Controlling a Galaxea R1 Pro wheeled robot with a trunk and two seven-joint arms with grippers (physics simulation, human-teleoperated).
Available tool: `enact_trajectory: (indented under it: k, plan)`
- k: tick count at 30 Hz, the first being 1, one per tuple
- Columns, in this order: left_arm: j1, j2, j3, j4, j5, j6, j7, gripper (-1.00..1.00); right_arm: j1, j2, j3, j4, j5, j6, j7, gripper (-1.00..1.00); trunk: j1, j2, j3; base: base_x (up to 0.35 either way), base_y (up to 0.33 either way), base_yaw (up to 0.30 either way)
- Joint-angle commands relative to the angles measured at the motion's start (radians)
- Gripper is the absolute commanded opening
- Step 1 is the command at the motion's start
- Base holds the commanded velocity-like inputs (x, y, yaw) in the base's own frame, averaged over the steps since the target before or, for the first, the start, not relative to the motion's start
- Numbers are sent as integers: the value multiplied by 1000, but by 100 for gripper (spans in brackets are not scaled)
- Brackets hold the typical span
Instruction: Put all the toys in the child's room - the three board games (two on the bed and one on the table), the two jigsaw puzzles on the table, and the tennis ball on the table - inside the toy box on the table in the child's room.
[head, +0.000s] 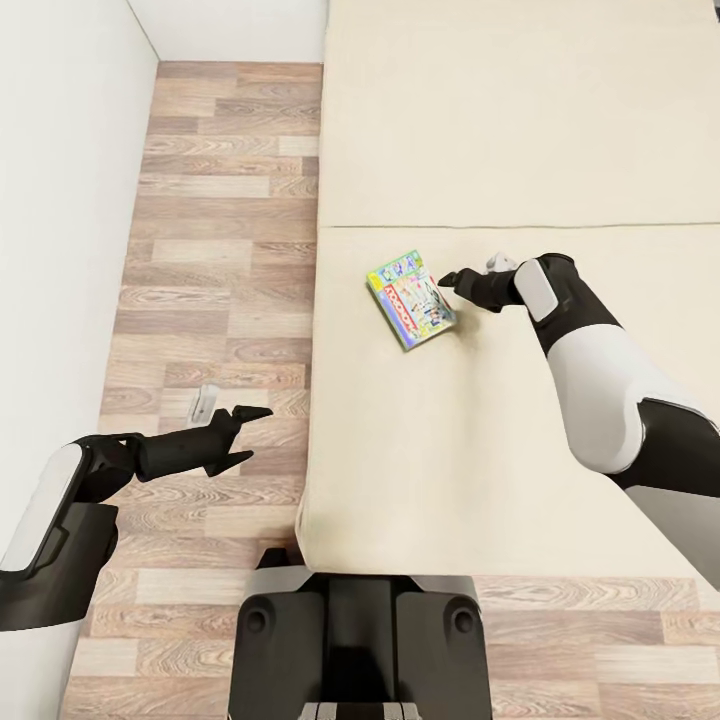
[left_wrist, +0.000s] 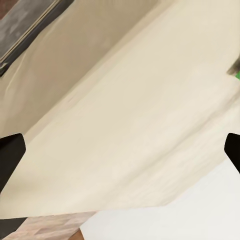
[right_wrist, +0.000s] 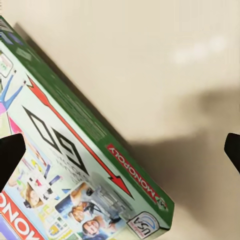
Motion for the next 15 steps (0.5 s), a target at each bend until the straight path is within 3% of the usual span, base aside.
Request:
enact_trajectory:
  k: [1, 15]
  plan:
    - [-1, 0, 1, -1, 9, 2, 10, 100, 0, 0, -5, -1, 5, 5, 5, 100, 0, -1, -1, 0, 0, 0]
    - [1, 0, 2, 0, 10, 2, 9, 100, 0, 3, -4, -1, 5, 3, 5, 100, 0, -1, -1, 0, 0, 24]
